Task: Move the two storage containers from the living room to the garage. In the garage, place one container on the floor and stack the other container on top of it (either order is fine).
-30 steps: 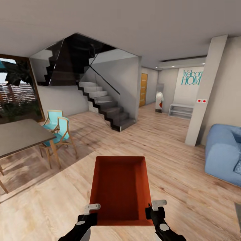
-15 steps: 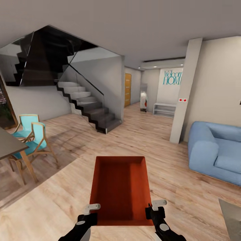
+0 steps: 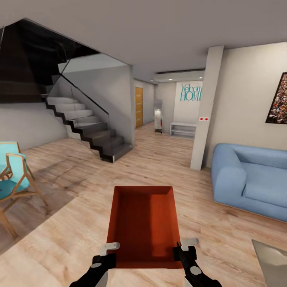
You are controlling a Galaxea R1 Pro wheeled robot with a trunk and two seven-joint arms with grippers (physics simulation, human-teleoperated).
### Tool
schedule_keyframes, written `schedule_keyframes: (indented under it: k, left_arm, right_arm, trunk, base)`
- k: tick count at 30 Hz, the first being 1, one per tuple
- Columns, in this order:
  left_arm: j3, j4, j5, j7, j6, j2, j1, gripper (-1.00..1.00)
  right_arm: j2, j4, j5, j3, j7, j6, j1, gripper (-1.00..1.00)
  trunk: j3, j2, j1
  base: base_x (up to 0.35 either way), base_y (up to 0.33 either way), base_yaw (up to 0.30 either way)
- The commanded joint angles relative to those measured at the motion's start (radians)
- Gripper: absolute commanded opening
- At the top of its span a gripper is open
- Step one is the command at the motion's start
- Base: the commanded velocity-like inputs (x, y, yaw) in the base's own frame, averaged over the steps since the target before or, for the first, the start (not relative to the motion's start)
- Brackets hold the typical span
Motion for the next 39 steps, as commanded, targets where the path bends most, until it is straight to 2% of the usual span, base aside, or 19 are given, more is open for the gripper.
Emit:
schedule_keyframes:
  k: [1,39]
  left_arm:
    - [0.015,0.001,0.010,0.015,0.003,0.008,0.000,-1.00]
    - [0.015,0.002,0.010,0.015,0.004,0.008,0.000,-1.00]
  right_arm:
    - [-0.001,-0.002,-0.009,-0.020,-0.051,-0.062,-0.001,-1.00]
    - [0.000,-0.002,-0.002,-0.019,-0.053,-0.062,-0.001,-1.00]
  trunk:
    - [-0.002,-0.001,0.001]
    - [-0.002,-0.001,0.001]
  base:
    - [0.320,0.000,-0.016]
    - [0.320,0.000,-0.001]
